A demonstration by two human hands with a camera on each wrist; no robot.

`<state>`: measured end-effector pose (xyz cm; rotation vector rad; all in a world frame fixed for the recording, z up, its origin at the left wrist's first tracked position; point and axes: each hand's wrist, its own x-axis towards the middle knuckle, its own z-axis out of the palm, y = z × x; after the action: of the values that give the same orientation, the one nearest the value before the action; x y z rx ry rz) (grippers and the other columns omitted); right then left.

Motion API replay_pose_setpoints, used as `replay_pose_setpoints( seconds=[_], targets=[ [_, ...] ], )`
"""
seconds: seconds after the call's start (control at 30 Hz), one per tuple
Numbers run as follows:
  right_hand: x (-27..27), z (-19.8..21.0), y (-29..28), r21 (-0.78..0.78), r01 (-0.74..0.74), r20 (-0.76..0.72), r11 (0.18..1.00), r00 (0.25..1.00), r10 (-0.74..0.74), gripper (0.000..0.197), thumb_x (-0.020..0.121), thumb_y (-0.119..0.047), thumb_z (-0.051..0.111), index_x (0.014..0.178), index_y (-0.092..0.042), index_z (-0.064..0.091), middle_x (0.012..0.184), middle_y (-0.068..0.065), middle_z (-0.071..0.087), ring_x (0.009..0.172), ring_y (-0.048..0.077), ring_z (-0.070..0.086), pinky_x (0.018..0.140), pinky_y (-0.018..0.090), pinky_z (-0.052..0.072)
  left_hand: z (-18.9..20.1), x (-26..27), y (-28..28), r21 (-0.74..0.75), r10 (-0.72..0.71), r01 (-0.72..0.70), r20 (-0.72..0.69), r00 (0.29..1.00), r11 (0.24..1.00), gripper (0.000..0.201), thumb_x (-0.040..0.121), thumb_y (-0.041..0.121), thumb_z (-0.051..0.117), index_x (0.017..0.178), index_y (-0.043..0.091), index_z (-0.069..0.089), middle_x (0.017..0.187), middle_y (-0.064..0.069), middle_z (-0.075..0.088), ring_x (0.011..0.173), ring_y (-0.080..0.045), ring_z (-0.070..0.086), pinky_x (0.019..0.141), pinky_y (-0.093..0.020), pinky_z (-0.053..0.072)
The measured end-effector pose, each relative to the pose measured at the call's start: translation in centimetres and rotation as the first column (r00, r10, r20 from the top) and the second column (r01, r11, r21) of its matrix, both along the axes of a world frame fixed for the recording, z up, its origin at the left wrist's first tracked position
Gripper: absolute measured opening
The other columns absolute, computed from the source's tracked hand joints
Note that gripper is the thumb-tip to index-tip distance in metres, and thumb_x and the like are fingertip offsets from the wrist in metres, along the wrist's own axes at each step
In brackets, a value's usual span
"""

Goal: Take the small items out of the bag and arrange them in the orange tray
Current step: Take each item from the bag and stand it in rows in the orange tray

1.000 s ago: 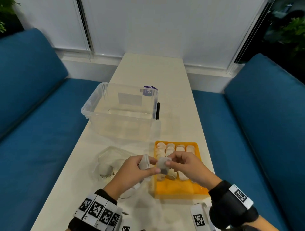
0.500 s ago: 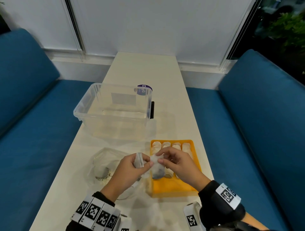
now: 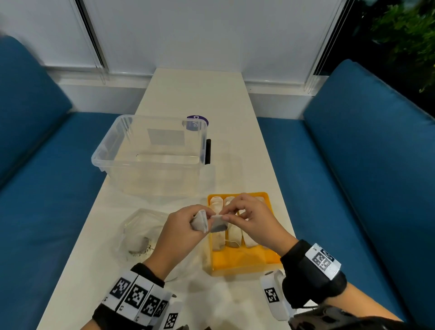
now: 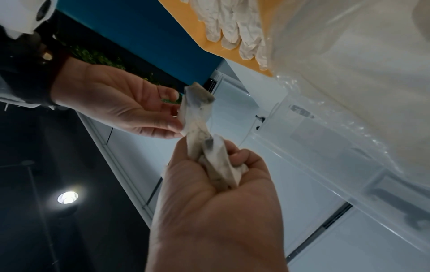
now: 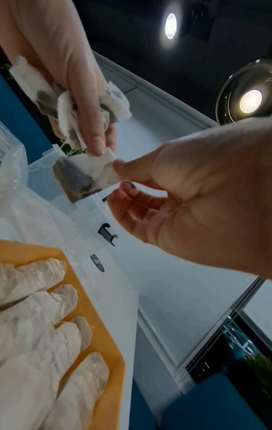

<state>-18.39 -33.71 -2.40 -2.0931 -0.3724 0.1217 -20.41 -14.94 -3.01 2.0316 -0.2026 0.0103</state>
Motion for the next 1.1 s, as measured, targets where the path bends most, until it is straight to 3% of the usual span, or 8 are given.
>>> replay_pose_setpoints(
  seconds=[0.2, 0.3, 0.43, 0.53, 0.63, 0.8, 1.0, 1.1],
  targets=[
    [0.3, -0.3, -0.3, -0.05, -0.053, -0.074, 0.997, 0.996, 0.049, 0.007, 0.087, -0.021, 0.065, 0.093, -0.019, 0.068, 0.082, -0.019, 0.059, 0.079, -0.011, 0.054, 0.07, 0.008, 0.045, 0.0, 0.5, -0.5, 0.0, 0.02, -0.02, -0.065, 0.998, 1.0, 0.006, 0.082, 0.02, 0.069, 0.078, 0.024, 0.066, 0.071, 0.011, 0.063, 0.069, 0.004, 0.056, 0.056, -0.011, 0.044],
    [0.7, -1.5, -0.2, -0.077, -0.081, -0.129, 0.994, 0.989, 0.07, 0.009, 0.089, -0.021, 0.063, 0.095, -0.017, 0.068, 0.081, -0.018, 0.058, 0.076, -0.006, 0.054, 0.069, 0.01, 0.045, -0.5, 0.4, -0.2, 0.026, 0.012, -0.009, -0.142, 0.99, 1.0, 0.008, 0.083, 0.019, 0.067, 0.076, 0.024, 0.066, 0.068, 0.009, 0.063, 0.059, 0.001, 0.055, 0.052, -0.011, 0.042],
    [1.5, -3.5, -0.5, -0.117, -0.083, -0.269, 0.99, 0.962, 0.049, 0.003, 0.091, -0.019, 0.06, 0.093, -0.019, 0.062, 0.083, -0.01, 0.059, 0.076, 0.004, 0.054, 0.07, 0.02, 0.05, -1.2, 0.0, 1.7, -0.036, 0.125, -0.139, -0.26, 0.957, 0.99, 0.005, 0.083, 0.019, 0.068, 0.079, 0.02, 0.066, 0.08, -0.001, 0.068, 0.068, -0.01, 0.059, 0.05, -0.016, 0.047],
    [2.2, -4.7, -0.8, -0.225, -0.094, -0.359, 0.97, 0.933, 0.007, 0.006, 0.091, -0.019, 0.061, 0.095, -0.016, 0.063, 0.081, -0.006, 0.059, 0.072, 0.006, 0.055, 0.065, 0.015, 0.046, -1.5, -0.7, 4.1, -0.129, 0.199, -0.258, -0.354, 0.914, 0.958, 0.006, 0.084, 0.02, 0.067, 0.083, 0.015, 0.066, 0.084, -0.007, 0.068, 0.071, -0.016, 0.06, 0.051, -0.022, 0.048],
    [2.7, -6.0, -0.9, -0.304, -0.177, -0.448, 0.936, 0.894, 0.024, 0.006, 0.088, -0.019, 0.064, 0.092, -0.014, 0.066, 0.075, -0.007, 0.059, 0.067, 0.005, 0.054, 0.061, 0.012, 0.041, -2.0, -1.3, 5.7, -0.194, 0.24, -0.351, -0.435, 0.868, 0.916, 0.01, 0.085, 0.022, 0.065, 0.088, 0.012, 0.065, 0.087, -0.013, 0.068, 0.073, -0.02, 0.06, 0.056, -0.026, 0.048],
    [3.3, -6.8, 0.0, -0.218, -0.195, -0.608, 0.956, 0.793, 0.023, 0.013, 0.086, -0.011, 0.067, 0.076, -0.017, 0.061, 0.063, -0.004, 0.059, 0.046, -0.003, 0.055, 0.05, 0.009, 0.042, -2.6, -1.8, 6.4, -0.27, 0.215, -0.411, -0.543, 0.812, 0.871, 0.027, 0.084, 0.031, 0.065, 0.098, 0.007, 0.063, 0.095, -0.017, 0.07, 0.091, -0.028, 0.065, 0.08, -0.035, 0.05],
    [3.6, -7.7, 1.4, -0.365, -0.291, -0.559, 0.884, 0.828, 0.042, 0.021, 0.086, -0.013, 0.065, 0.073, -0.021, 0.051, 0.067, -0.005, 0.06, 0.062, 0.011, 0.058, 0.058, 0.017, 0.045, -1.4, -1.8, 5.7, -0.39, 0.115, -0.436, -0.623, 0.773, 0.811, 0.024, 0.087, 0.026, 0.057, 0.099, 0.005, 0.061, 0.09, -0.01, 0.068, 0.082, -0.016, 0.063, 0.074, -0.027, 0.047],
    [3.4, -8.0, 1.6, -0.468, -0.275, -0.439, 0.84, 0.897, 0.049, 0.007, 0.085, -0.018, 0.065, 0.082, -0.016, 0.06, 0.074, -0.007, 0.056, 0.077, 0.012, 0.054, 0.062, 0.015, 0.039, -1.1, -1.7, 5.7, -0.405, 0.091, -0.408, -0.61, 0.787, 0.818, 0.035, 0.08, 0.034, 0.066, 0.098, 0.005, 0.061, 0.093, -0.011, 0.068, 0.076, -0.011, 0.065, 0.071, -0.025, 0.046]
  ],
)
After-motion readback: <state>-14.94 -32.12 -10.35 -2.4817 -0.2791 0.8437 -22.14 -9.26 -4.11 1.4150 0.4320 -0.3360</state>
